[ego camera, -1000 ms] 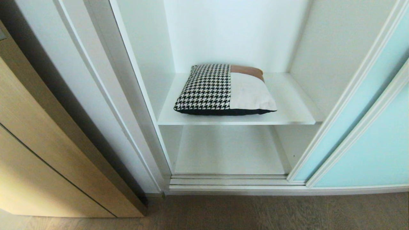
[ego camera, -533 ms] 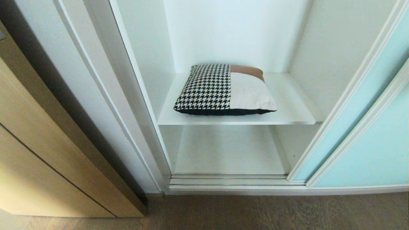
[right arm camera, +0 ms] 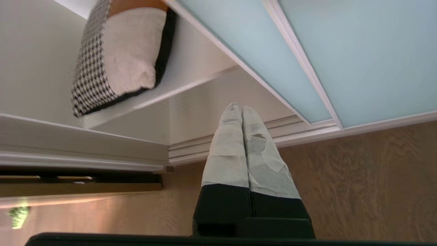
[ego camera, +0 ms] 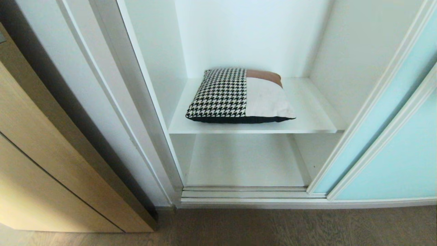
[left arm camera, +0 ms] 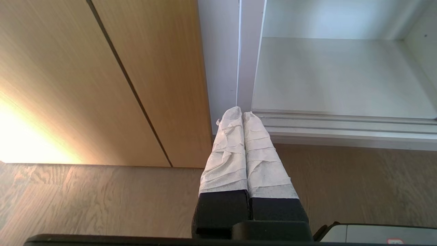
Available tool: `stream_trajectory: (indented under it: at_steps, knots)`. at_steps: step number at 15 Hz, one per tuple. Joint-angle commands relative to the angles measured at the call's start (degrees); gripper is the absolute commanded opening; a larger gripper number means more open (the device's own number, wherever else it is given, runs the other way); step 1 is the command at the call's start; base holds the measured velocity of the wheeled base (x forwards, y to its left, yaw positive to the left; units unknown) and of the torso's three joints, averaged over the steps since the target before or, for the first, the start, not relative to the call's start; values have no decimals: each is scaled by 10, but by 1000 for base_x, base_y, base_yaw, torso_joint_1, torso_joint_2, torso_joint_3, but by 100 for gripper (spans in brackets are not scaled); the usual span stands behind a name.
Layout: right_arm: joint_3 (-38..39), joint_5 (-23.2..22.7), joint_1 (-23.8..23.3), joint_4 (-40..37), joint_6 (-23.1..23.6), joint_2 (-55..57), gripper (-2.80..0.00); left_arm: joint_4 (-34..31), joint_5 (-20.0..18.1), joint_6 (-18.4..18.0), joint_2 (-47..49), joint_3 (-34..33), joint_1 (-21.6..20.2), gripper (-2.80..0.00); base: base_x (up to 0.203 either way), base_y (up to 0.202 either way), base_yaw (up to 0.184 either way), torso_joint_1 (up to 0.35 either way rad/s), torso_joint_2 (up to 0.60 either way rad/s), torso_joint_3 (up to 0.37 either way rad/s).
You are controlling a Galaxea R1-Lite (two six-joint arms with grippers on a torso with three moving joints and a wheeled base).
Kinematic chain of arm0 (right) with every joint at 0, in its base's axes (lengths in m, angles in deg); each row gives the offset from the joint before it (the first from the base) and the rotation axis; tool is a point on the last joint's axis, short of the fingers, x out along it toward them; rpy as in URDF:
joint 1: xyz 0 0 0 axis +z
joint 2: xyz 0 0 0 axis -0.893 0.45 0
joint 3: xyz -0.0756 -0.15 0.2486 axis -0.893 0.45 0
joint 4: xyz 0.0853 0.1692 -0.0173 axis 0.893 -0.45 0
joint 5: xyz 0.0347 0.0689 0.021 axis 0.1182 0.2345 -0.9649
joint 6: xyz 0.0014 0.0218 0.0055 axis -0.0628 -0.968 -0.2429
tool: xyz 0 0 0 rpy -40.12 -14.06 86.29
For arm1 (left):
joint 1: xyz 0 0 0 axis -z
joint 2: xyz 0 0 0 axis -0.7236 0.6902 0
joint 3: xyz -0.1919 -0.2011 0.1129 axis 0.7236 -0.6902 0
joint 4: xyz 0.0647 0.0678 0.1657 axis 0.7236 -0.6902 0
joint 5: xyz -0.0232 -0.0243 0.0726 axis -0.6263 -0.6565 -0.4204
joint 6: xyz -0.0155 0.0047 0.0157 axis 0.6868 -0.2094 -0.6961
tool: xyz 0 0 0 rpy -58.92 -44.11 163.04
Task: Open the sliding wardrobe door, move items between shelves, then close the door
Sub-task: Close the door
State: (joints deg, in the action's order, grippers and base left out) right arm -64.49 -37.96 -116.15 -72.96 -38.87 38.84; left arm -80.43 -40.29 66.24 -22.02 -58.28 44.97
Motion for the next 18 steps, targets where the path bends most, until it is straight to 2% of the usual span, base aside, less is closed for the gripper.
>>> stream_trajectory:
  at_steps: [1, 3, 6, 10, 13, 18]
  knots:
    - [-24, -3, 8, -1, -16, 24, -280, 0, -1, 0, 1, 0, 0, -280, 0, 0, 0, 0, 0, 0]
    - [-38, 4, 28, -1, -38, 31, -280, 0, -1, 0, 1, 0, 0, -280, 0, 0, 0, 0, 0, 0]
    - [-47, 21, 73, 3, -46, 33, -280, 0, -1, 0, 1, 0, 0, -280, 0, 0, 0, 0, 0, 0]
    - [-78, 102, 126, 2, -46, 44, -280, 0, -1, 0, 1, 0, 0, -280, 0, 0, 0, 0, 0, 0]
    - [-85, 140, 128, 3, -46, 52, -280, 0, -1, 0, 1, 0, 0, -280, 0, 0, 0, 0, 0, 0]
    - [-98, 143, 99, 2, -45, 68, -280, 0, -1, 0, 1, 0, 0, -280, 0, 0, 0, 0, 0, 0]
